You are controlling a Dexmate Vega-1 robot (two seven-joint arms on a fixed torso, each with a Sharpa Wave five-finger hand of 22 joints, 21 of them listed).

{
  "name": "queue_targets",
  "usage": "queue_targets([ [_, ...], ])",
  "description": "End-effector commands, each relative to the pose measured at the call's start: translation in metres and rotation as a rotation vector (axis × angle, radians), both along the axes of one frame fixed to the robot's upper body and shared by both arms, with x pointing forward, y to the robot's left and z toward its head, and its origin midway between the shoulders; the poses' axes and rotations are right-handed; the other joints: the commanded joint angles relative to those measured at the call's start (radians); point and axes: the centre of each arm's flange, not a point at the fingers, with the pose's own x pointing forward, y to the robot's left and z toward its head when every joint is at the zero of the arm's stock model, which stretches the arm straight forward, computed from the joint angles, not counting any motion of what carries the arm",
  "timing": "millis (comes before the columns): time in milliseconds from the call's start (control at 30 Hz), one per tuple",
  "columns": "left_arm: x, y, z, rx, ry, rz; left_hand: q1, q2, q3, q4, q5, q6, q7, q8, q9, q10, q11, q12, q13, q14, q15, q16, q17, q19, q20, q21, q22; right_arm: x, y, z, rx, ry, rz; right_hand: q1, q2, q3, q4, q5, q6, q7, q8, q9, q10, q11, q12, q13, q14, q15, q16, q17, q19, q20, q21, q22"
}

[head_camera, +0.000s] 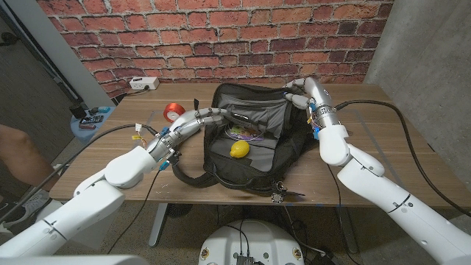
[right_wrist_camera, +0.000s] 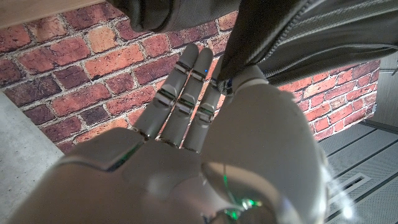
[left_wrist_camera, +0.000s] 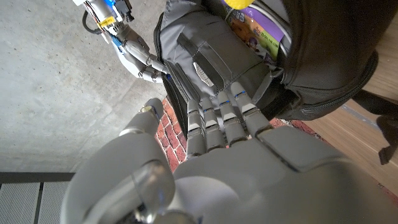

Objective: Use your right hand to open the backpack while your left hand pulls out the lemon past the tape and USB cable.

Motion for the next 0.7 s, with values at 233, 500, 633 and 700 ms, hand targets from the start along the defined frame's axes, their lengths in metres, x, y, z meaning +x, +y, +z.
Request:
queue_targets([
  [233,0.001,-0.013,0.027,0.230,-0.041,0.038,0.025,-0.025,-0.011,-0.005,0.006,0.017,-0.003,0.001,0.002,0.016,-0.011,0.006,0.007,0.018,-0.003,0.002,0.000,0.022,0.000,0.010,0.001,0.004,-0.010,0.001,0.041,0.001,0.021,0.015,0.001,-0.008,-0.001,0.004,-0.003,0.006,-0.005,0.006,0.007,0.001,0.003,0.004,0.010,-0.106,-0.003,0.003,-0.001,-0.052,0.010,0.002],
  [500,0.002,-0.019,0.042,0.312,-0.079,0.057,0.037,-0.036,-0.018,-0.005,0.007,0.008,-0.005,-0.006,0.002,0.010,-0.012,0.001,0.009,0.012,-0.002,-0.005,0.000,0.022,0.001,0.009,0.000,0.006,-0.014,0.002,0.052,0.003,0.033,0.017,0.002,-0.012,-0.001,0.003,-0.001,0.010,-0.007,0.006,0.007,0.003,0.004,0.007,0.011,-0.106,-0.004,0.005,-0.001,-0.052,0.012,0.002],
  [633,0.001,-0.022,0.048,0.355,-0.093,0.065,0.053,-0.043,-0.024,-0.003,0.008,-0.005,-0.005,-0.015,0.002,-0.007,-0.009,-0.009,0.011,-0.002,0.002,-0.014,0.000,0.018,0.003,0.007,-0.001,0.007,-0.016,0.002,0.060,0.001,0.037,0.018,0.003,-0.014,-0.001,0.003,-0.002,0.009,-0.008,0.006,0.007,0.002,0.004,0.007,0.011,-0.106,-0.005,0.005,-0.001,-0.052,0.013,0.002],
  [700,0.001,-0.024,0.052,0.389,-0.103,0.071,0.058,-0.043,-0.024,-0.003,0.008,-0.008,-0.005,-0.017,0.002,-0.012,-0.006,-0.012,0.011,-0.007,0.005,-0.016,0.000,0.016,0.004,0.005,-0.001,0.007,-0.017,0.003,0.061,-0.001,0.038,0.019,0.003,-0.015,-0.001,0.003,-0.001,0.009,-0.008,0.006,0.009,0.004,0.004,0.007,0.012,-0.106,-0.006,0.005,-0.001,-0.051,0.014,0.002],
])
